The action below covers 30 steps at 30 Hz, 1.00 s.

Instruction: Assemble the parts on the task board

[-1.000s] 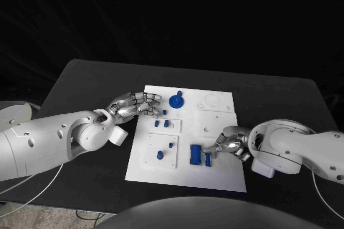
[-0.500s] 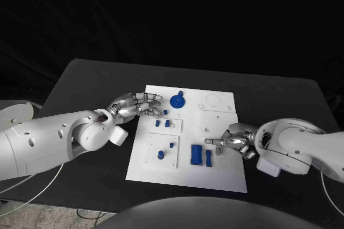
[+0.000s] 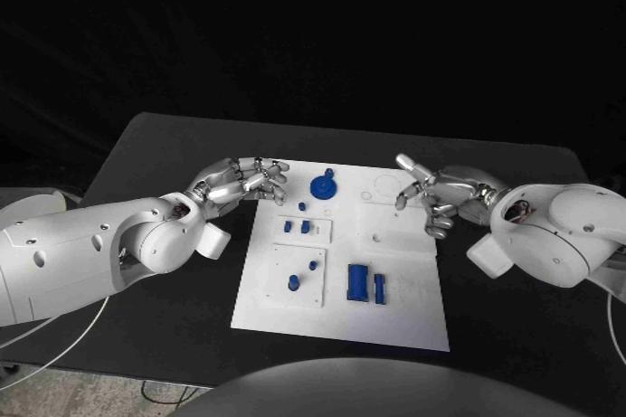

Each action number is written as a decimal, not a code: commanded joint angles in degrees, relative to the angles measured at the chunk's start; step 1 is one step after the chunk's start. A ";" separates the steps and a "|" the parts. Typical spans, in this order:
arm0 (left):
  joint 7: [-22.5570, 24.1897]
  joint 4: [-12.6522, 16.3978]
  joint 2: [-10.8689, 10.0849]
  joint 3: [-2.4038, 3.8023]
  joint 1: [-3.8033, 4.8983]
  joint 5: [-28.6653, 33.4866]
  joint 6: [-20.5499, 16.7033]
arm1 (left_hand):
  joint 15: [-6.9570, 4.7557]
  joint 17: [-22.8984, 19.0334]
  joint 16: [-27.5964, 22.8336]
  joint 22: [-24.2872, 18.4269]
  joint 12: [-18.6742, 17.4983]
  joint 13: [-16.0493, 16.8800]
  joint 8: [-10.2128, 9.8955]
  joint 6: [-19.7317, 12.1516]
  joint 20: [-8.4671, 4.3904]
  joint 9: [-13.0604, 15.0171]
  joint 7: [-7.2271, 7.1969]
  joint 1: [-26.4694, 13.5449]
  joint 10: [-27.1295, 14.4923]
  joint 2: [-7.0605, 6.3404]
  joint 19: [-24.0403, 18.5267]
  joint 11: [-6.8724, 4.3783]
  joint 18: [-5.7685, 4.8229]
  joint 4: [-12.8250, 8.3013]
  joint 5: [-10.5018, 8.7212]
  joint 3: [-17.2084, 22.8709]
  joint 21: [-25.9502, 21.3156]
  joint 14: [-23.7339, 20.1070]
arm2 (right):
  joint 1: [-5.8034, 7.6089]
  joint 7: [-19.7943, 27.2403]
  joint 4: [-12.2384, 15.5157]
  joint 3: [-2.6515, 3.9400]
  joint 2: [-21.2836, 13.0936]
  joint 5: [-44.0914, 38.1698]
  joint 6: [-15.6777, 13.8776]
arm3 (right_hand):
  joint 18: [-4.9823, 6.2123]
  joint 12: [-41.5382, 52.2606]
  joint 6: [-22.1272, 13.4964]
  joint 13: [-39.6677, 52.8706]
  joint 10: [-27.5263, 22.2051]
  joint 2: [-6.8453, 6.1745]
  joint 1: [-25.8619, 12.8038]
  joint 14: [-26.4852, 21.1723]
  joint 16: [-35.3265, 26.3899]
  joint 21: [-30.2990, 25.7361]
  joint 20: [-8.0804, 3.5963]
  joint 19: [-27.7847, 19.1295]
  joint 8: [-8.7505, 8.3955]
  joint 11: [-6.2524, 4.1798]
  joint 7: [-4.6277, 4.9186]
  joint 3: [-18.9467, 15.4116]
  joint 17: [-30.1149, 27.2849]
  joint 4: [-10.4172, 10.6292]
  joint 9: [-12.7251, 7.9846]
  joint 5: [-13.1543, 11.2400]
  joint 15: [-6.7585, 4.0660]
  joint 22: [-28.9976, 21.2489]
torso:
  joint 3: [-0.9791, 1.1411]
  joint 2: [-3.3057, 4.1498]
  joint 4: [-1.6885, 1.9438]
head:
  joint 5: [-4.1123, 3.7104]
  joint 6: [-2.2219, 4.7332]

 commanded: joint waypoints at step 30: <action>13.74 -2.26 2.48 -0.40 -0.97 -12.73 -13.42 | -9.83 -30.33 -39.12 -68.21 -35.78 -25.44 -22.39 -21.23 -6.92 -15.62 -7.80 -30.33 -26.92 0.88 -40.16 -12.55 -2.00 -4.97 -19.01 -6.47 -20.22 -36.81 | -8.47 38.44 -15.84 -0.19 8.98 17.56 7.82 | -8.95 -64.91 -48.20 -67.12 -76.28 -6.35 -4.40 -74.74 -60.06 -39.09 5.78 -66.57 -19.05 1.34 -2.21 5.82 -41.98 -7.20 -45.80 1.02 4.13 -72.29 | 1.09 -3.43 -0.91 | -0.32 0.07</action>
